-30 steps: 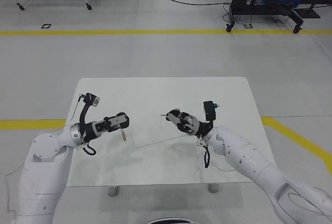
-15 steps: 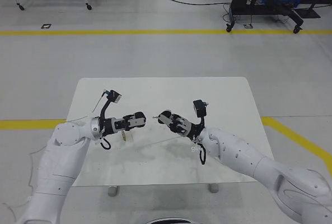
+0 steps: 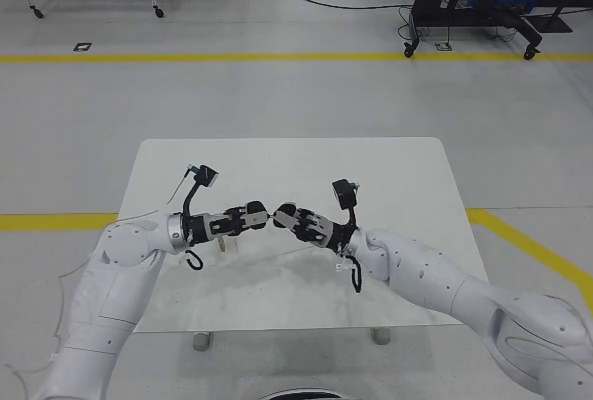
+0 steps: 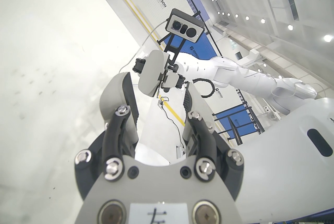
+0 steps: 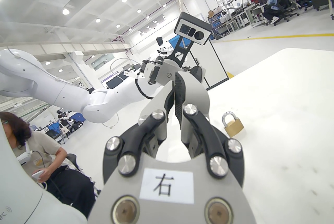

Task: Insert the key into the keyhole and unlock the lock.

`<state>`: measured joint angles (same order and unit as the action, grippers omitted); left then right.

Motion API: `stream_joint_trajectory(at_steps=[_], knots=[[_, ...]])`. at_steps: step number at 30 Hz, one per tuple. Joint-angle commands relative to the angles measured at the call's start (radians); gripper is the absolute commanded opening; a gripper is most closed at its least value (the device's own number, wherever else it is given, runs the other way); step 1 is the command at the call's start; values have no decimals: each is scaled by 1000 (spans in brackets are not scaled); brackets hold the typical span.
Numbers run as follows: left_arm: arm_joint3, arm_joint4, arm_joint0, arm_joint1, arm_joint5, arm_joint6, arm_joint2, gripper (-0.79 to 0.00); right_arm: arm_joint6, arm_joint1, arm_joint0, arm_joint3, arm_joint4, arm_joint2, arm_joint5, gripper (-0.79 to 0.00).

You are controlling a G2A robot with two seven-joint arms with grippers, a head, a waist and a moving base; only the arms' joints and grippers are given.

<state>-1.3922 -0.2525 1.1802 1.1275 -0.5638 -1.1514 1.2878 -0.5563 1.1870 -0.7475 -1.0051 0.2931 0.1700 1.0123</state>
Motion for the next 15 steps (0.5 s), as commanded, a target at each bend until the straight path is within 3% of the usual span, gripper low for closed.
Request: stream_joint_trajectory(at_steps=[1, 11, 15], knots=[[-1, 3, 0, -1, -2, 5, -2, -520, 20, 2, 2, 3, -18, 0, 0, -785], [-10, 9, 6, -10, -5, 21, -8, -650, 82, 10, 11, 19, -72, 0, 0, -785], [-13, 14, 11, -13, -4, 31, -10, -785, 101, 11, 12, 19, -82, 0, 0, -785]])
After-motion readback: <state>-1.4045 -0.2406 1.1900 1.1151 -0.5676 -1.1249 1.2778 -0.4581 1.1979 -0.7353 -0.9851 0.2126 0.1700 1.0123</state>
